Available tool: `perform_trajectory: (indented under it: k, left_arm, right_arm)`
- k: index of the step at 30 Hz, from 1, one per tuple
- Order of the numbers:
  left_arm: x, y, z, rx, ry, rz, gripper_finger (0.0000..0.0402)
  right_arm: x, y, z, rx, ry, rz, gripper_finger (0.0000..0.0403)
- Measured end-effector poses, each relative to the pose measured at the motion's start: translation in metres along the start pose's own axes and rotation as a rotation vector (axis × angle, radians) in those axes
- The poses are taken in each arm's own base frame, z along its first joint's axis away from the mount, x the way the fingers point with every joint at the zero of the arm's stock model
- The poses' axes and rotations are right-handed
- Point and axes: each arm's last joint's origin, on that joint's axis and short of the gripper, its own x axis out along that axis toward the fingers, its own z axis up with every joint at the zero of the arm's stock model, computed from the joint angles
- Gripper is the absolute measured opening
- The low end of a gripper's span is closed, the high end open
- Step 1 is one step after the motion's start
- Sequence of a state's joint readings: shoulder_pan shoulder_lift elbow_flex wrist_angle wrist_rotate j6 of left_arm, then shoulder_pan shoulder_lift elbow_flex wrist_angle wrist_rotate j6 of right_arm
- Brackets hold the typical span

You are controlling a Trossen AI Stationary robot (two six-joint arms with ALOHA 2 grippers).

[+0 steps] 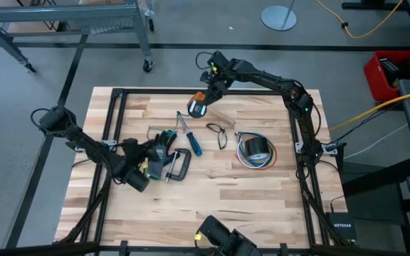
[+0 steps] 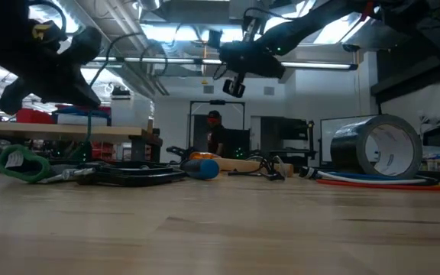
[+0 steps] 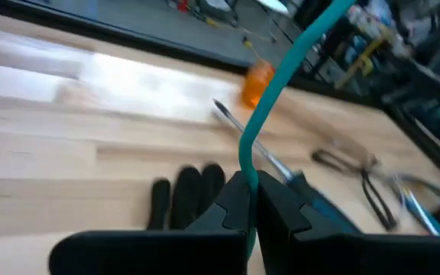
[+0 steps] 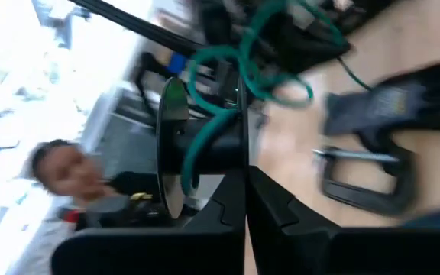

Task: Coil cords
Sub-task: Uncoil the green wire from the spool

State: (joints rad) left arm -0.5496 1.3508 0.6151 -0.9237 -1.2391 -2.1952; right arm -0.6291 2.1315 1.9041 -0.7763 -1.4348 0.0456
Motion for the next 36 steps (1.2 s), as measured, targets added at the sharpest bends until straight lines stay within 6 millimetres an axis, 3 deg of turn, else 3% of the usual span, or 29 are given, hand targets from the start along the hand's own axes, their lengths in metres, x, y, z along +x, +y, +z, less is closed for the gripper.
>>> perform_trajectory:
  k: [10, 20, 28, 36]
  left_arm:
    - [0.014, -0.003, 0.026, -0.091, -0.165, -0.010, 0.0000]
    - [0.012, -0.020, 0.049, -0.152, -0.258, -0.065, 0.0000]
    - [0.000, -0.044, 0.096, -0.031, -0.310, -0.045, 0.0000]
    - [-0.017, -0.085, 0.140, 0.066, -0.297, -0.088, 0.0000]
  right_arm:
    - [0.036, -0.010, -0.024, -0.121, 0.271, -0.697, 0.0001]
    - [0.087, -0.005, -0.022, -0.361, 0.360, -1.059, 0.0001]
    - [0.110, 0.001, -0.028, -0.497, 0.472, -1.157, 0.0001]
    - [0.110, 0.000, -0.022, -0.534, 0.425, -1.188, 0.0001]
